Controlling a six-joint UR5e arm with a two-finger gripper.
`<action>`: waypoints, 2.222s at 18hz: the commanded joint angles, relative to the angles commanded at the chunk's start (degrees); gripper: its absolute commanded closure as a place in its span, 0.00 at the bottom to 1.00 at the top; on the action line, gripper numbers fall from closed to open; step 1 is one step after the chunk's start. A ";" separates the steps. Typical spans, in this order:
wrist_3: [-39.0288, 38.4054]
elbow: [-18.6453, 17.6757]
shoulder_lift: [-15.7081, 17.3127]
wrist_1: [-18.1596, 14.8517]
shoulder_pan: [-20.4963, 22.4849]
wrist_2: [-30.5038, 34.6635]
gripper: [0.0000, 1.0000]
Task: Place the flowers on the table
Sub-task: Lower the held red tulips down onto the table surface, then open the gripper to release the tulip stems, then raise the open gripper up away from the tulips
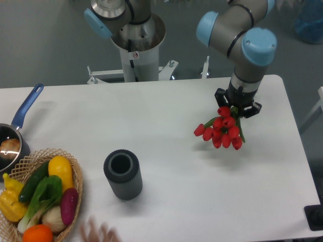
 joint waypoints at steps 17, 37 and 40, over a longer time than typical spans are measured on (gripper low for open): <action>-3.43 0.44 -4.40 5.36 -3.34 2.02 0.33; -5.28 5.36 2.54 6.50 2.99 -7.21 0.00; -5.28 5.45 3.25 6.50 3.25 -7.21 0.00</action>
